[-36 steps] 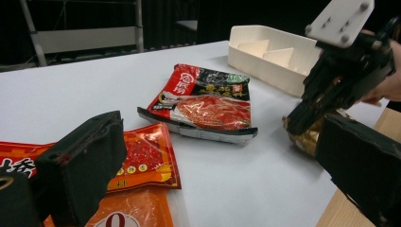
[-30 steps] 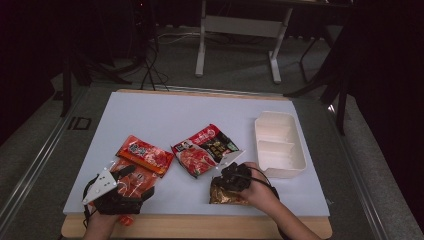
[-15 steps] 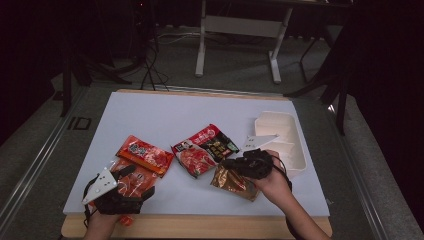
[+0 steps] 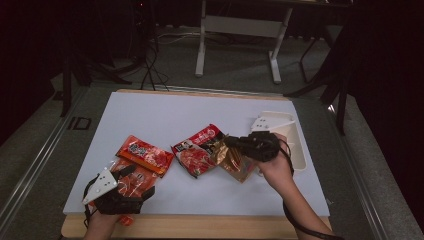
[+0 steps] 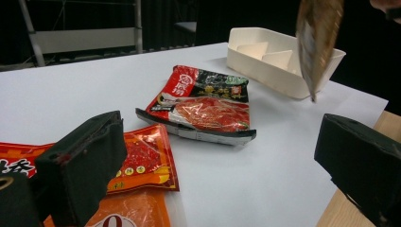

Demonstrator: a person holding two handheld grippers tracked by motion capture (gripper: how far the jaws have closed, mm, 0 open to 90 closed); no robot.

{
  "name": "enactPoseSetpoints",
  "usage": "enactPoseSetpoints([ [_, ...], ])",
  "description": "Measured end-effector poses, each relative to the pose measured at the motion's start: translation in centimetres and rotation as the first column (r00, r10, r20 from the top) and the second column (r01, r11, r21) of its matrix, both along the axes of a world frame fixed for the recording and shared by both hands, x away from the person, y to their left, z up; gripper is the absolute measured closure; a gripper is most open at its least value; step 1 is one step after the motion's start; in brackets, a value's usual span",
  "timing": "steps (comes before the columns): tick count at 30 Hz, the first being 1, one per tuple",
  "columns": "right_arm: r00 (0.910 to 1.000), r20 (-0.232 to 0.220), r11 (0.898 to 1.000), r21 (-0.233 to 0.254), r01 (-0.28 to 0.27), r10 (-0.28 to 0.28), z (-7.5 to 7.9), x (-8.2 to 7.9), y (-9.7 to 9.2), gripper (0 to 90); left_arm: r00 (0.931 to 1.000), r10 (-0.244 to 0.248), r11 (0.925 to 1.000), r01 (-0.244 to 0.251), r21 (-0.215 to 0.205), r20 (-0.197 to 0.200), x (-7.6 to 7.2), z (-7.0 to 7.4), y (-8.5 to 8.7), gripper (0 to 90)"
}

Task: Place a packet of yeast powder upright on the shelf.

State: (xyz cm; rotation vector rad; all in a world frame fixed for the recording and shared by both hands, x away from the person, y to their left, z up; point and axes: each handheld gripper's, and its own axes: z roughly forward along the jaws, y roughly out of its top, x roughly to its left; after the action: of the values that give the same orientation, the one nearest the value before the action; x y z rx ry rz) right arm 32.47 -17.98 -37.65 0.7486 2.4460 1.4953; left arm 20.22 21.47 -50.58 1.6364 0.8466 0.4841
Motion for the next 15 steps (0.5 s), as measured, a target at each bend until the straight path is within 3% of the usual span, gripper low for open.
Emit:
enactPoseSetpoints([
  [6, 0.9987, 0.019, 0.998, 0.045, 0.046, -0.047, 1.7, 2.0, -0.4, 88.8, 1.0000, -0.003, 1.0000, 0.003, 0.000, 0.004, 0.0, 0.0, 0.0, 2.7],
  [15, 0.9934, 0.016, 0.990, 0.080, 0.112, -0.114, 2.6, 4.6, -1.3, 88.8, 1.0000, -0.003, 1.0000, 0.003, 0.000, 0.007, -0.1, 0.0, 0.0, 2.6],
])
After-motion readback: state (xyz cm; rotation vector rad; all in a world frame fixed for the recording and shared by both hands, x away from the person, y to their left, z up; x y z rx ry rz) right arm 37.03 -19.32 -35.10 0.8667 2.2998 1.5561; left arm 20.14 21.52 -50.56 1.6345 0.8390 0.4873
